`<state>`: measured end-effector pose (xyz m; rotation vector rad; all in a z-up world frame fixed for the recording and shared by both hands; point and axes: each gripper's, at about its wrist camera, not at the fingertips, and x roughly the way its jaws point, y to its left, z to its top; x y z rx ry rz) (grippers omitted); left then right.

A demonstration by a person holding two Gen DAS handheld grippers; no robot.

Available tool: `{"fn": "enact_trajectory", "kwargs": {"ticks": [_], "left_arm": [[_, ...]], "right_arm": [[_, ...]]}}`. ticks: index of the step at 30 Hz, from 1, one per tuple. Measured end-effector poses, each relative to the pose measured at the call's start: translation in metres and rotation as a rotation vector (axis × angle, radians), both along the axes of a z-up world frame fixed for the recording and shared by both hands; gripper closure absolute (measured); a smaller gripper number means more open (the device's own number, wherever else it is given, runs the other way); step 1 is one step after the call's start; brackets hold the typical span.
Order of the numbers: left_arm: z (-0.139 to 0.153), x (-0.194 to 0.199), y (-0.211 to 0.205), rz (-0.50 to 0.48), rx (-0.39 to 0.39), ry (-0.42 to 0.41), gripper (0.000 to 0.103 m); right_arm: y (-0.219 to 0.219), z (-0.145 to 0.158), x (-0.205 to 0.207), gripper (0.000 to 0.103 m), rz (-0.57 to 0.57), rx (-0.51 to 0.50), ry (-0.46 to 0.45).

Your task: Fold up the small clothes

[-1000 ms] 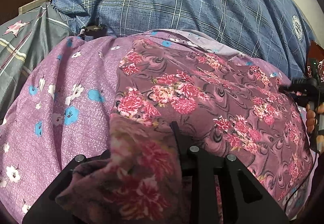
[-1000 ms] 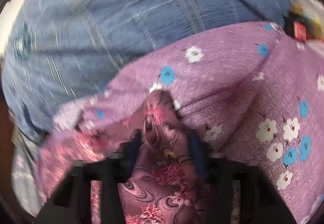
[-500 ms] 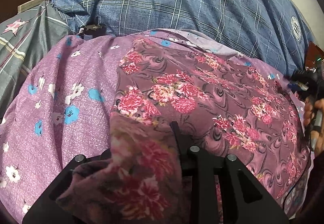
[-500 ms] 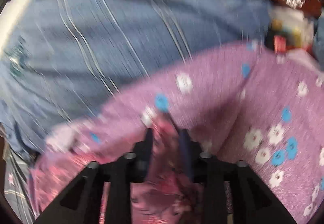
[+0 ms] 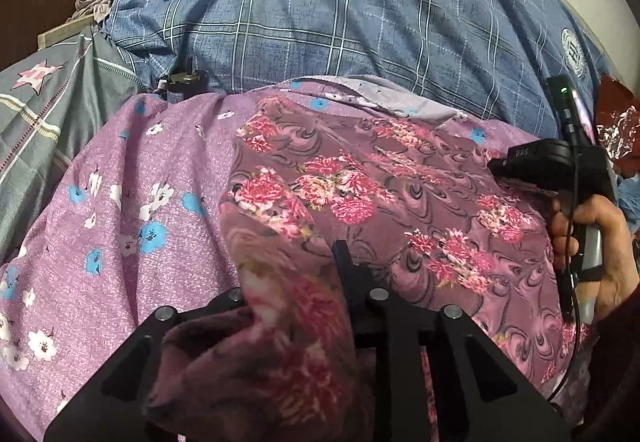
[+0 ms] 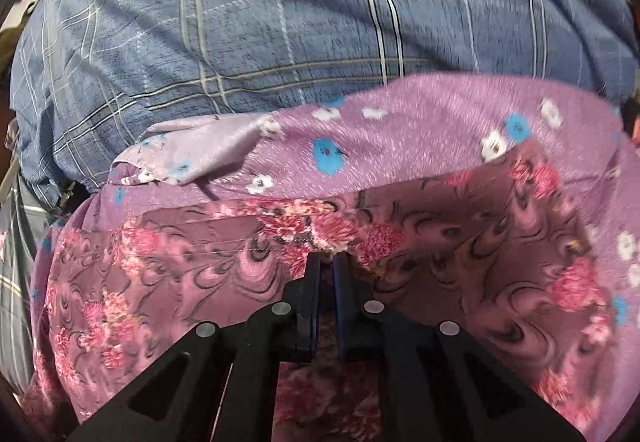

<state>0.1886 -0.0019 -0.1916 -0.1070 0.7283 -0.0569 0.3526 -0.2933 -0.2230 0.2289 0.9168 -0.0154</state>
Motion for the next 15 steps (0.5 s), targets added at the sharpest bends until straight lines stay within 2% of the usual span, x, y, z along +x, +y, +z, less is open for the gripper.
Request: {"fn": "enact_trajectory", "kwargs": {"ticks": [1, 4, 6, 10, 11, 12, 15], "left_arm": [[0.0, 0.0, 0.002, -0.002, -0.013, 0.004, 0.082], [-0.001, 0.0, 0.004, 0.006, -0.054, 0.01, 0.079], [0.001, -0.001, 0.002, -0.013, -0.075, -0.002, 0.066], [-0.001, -0.001, 0.001, -0.03, -0.079, -0.01, 0.066], [-0.001, -0.001, 0.002, -0.029, -0.079, -0.01, 0.07], [-0.001, -0.001, 0.003, -0.025, -0.077, -0.01, 0.078], [0.002, -0.002, 0.011, -0.02, -0.104, -0.011, 0.085]], "right_arm": [[0.003, 0.009, -0.011, 0.09, 0.006, 0.011, -0.044], [0.009, 0.026, -0.042, 0.09, 0.033, 0.045, -0.081], [0.017, 0.037, -0.066, 0.09, 0.061, 0.064, -0.092], [0.025, 0.062, -0.121, 0.088, 0.125, 0.056, -0.147], [0.025, 0.063, -0.134, 0.087, 0.136, 0.061, -0.165], [0.026, 0.062, -0.145, 0.084, 0.143, 0.064, -0.176], [0.024, 0.054, -0.168, 0.082, 0.13, 0.046, -0.17]]}}
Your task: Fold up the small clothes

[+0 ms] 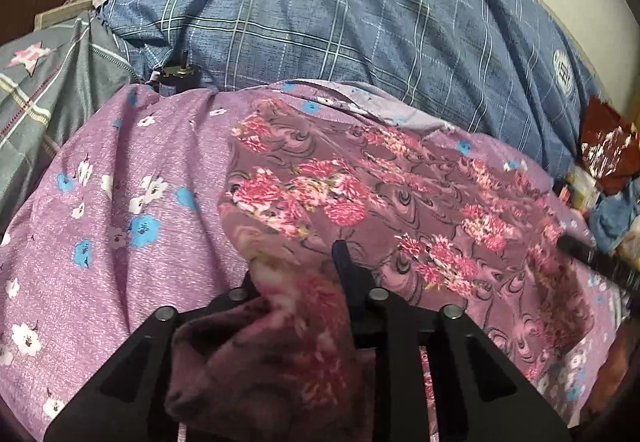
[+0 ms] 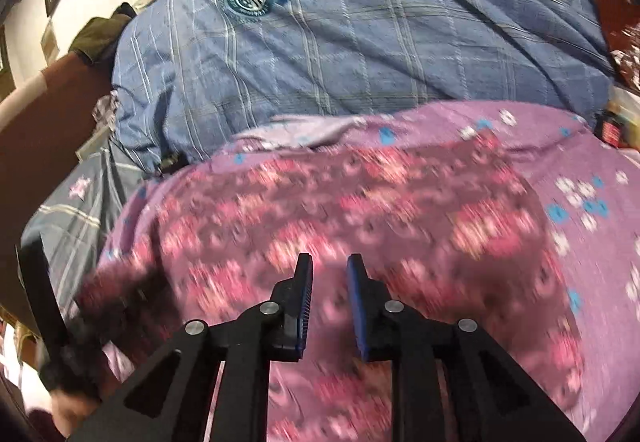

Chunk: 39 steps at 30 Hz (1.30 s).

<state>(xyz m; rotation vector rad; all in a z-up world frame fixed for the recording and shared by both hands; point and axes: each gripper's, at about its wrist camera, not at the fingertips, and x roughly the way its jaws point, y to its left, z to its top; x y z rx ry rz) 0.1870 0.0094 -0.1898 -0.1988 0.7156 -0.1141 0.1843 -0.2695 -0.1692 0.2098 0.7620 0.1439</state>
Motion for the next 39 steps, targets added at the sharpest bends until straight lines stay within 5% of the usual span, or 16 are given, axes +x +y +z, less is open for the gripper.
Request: {"fn": "enact_trajectory", "kwargs": {"ticks": [13, 20, 32, 39], "left_arm": [[0.016, -0.019, 0.016, -0.041, -0.086, -0.028, 0.09], [0.049, -0.039, -0.01, -0.09, -0.013, -0.083, 0.091], [0.112, -0.049, -0.16, -0.306, 0.196, -0.178, 0.091], [0.071, -0.038, -0.296, -0.488, 0.279, -0.099, 0.09]], "right_arm": [[-0.065, -0.013, -0.011, 0.083, -0.075, 0.246, 0.062], [-0.092, -0.025, -0.012, 0.083, -0.08, 0.385, 0.105], [-0.182, -0.023, -0.039, 0.082, -0.233, 0.581, 0.043], [-0.248, -0.034, -0.046, 0.082, -0.362, 0.691, 0.008]]}}
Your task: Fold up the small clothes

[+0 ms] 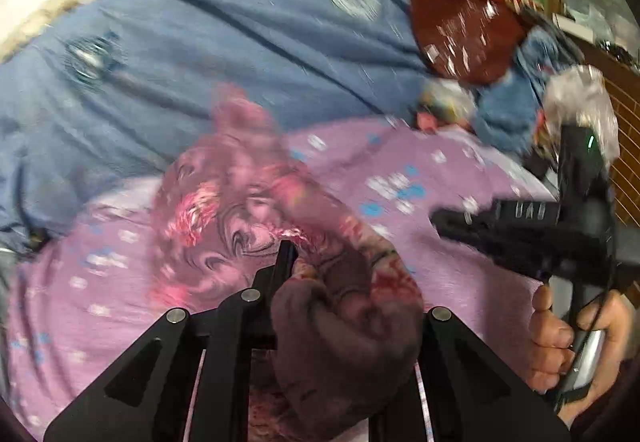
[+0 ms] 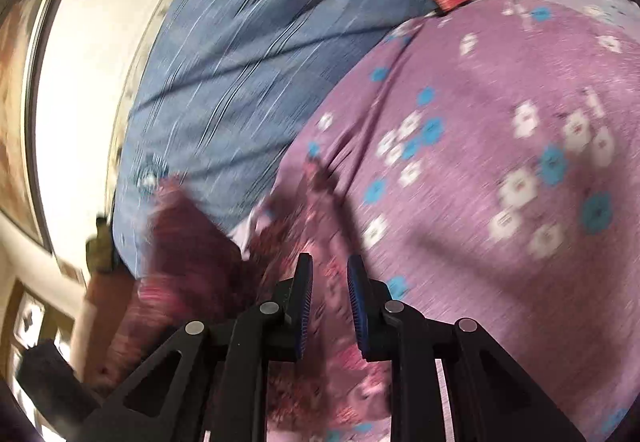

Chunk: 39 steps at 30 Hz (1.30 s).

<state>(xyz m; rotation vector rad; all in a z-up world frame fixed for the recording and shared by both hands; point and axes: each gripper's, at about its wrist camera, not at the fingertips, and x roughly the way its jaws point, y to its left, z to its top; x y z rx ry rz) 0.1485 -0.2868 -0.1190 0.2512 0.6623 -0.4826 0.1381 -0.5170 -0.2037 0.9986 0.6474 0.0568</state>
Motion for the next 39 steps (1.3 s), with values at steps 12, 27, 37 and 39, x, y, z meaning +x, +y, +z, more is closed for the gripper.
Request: {"fn": "enact_trajectory", "kwargs": {"ticks": [12, 27, 37, 39], "left_arm": [[0.003, -0.05, 0.067, -0.046, -0.105, -0.02, 0.022], [-0.068, -0.004, 0.125, 0.291, 0.158, 0.178, 0.022], [-0.025, 0.008, 0.14, 0.255, -0.013, 0.056, 0.022], [-0.02, 0.027, 0.138, 0.272, -0.006, 0.028, 0.022]], "right_arm": [[0.015, 0.019, 0.005, 0.061, 0.109, -0.11, -0.061], [0.137, -0.009, 0.022, 0.096, 0.546, -0.411, 0.2], [0.098, 0.023, 0.012, 0.088, 0.384, -0.388, 0.023], [0.095, 0.029, 0.022, 0.087, 0.333, -0.364, -0.006]]}}
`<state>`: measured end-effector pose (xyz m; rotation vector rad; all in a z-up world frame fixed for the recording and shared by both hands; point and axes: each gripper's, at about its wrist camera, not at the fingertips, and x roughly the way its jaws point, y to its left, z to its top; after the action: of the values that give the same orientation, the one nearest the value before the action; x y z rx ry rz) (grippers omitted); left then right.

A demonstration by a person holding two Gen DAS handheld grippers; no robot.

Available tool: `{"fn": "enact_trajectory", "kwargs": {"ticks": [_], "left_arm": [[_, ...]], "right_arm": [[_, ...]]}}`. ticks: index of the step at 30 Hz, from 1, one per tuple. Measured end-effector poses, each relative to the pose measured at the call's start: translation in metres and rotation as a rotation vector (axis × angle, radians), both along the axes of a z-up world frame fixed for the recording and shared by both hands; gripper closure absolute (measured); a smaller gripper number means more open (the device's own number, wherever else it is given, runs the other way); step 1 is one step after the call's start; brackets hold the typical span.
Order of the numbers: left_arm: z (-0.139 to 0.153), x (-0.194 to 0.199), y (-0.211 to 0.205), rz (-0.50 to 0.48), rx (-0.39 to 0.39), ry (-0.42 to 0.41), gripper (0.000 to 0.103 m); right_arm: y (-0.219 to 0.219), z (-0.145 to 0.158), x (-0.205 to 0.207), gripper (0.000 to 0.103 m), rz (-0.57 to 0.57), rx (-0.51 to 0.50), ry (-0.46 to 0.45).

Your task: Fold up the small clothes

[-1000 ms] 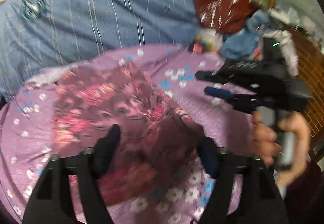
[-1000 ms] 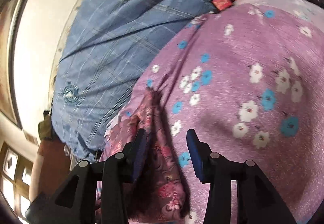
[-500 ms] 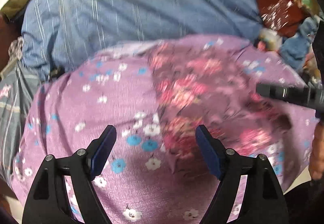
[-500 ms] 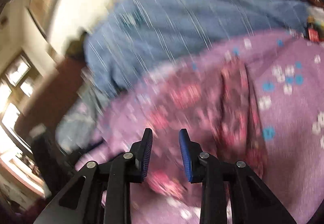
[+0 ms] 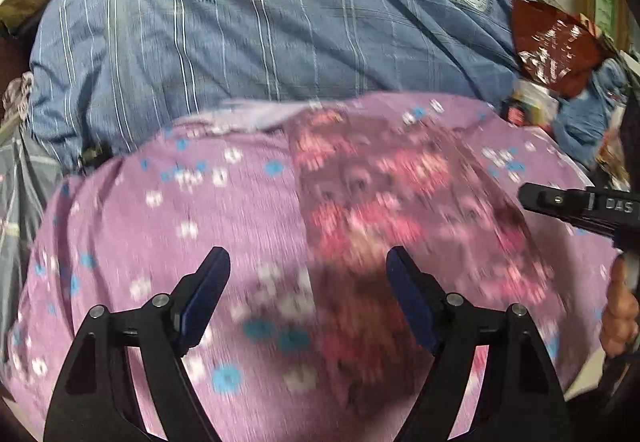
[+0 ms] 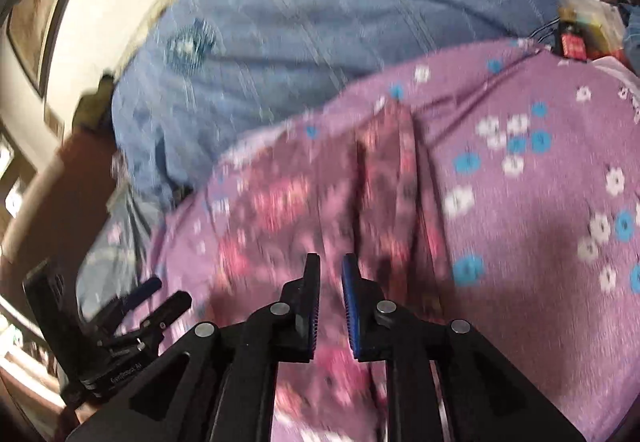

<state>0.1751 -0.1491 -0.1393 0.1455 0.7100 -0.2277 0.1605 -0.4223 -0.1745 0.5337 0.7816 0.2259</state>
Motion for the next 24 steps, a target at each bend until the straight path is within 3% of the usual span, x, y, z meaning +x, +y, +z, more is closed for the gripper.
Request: {"fn": "enact_trajectory", "kwargs": {"ticks": [5, 9, 12, 15, 18, 24], "left_arm": [[-0.008, 0.054, -0.007, 0.039, -0.008, 0.045, 0.022], [-0.024, 0.073, -0.012, 0.041, 0.013, 0.087, 0.021], [-0.04, 0.081, -0.011, 0.024, -0.01, 0.116, 0.019], [-0.037, 0.085, -0.002, 0.006, -0.06, 0.14, 0.019], [-0.026, 0.076, 0.011, 0.025, -0.081, 0.091, 0.019], [0.002, 0.045, 0.024, 0.045, -0.04, -0.058, 0.019]], "right_arm": [[0.019, 0.008, 0.044, 0.08, -0.02, 0.035, -0.001], [0.032, -0.01, 0.084, 0.063, -0.04, 0.066, 0.05], [0.035, -0.034, 0.113, 0.061, -0.087, 0.02, 0.136], [0.038, -0.03, 0.113, 0.061, -0.092, -0.005, 0.119], [0.034, -0.017, 0.099, 0.058, -0.097, 0.01, 0.058], [0.027, 0.019, 0.057, 0.049, -0.114, -0.04, -0.064]]}}
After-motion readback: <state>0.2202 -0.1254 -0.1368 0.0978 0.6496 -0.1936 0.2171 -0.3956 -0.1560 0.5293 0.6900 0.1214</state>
